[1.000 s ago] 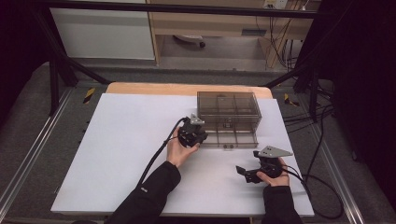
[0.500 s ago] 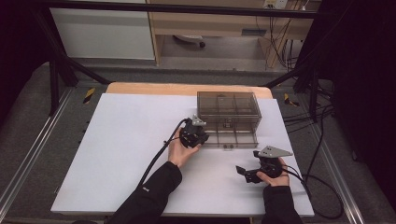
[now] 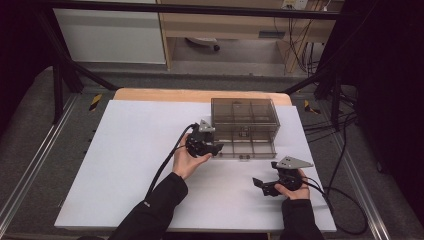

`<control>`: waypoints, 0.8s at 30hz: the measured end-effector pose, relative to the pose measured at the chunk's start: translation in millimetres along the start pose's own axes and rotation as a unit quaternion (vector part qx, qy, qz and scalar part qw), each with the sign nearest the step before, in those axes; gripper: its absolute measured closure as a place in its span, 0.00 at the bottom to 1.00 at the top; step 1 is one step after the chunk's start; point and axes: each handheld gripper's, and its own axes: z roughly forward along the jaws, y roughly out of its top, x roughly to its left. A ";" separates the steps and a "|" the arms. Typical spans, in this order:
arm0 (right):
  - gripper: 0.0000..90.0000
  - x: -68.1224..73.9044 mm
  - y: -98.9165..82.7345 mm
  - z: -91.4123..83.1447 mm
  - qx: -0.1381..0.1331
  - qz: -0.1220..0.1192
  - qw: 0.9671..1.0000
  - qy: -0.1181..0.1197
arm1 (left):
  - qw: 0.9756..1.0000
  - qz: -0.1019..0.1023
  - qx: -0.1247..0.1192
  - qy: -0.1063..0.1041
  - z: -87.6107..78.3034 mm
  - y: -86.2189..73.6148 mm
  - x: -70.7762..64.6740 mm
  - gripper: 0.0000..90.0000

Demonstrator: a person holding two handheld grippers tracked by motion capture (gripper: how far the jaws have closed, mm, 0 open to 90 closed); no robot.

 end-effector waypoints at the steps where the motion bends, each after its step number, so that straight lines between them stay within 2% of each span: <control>1: 0.01 0.0 0.0 -0.1 0.000 0.000 1.000 0.000 | 1.000 -0.002 -0.004 -0.002 -2.6 -0.6 0.9 0.49; 7: 0.01 0.1 -0.1 0.1 0.001 0.000 1.000 0.000 | 1.000 0.004 0.004 0.006 -16.8 -6.0 6.8 0.35; 10: 0.01 0.1 -0.1 0.0 0.001 -0.001 1.000 -0.001 | 1.000 0.005 -0.006 0.012 -24.0 -10.5 9.7 0.33; 13: 0.01 0.0 -0.1 0.0 0.002 -0.001 1.000 -0.001 | 1.000 0.007 0.000 0.015 -30.5 -14.9 13.1 0.27; 18: 0.01 0.1 -0.3 0.3 0.002 -0.001 1.000 -0.002 | 1.000 0.010 -0.005 0.029 -41.8 -22.6 18.8 0.22; 24: 0.01 0.5 -0.4 0.5 0.004 0.001 1.000 -0.002 | 0.999 0.003 0.011 0.043 -48.9 -32.3 28.0 0.14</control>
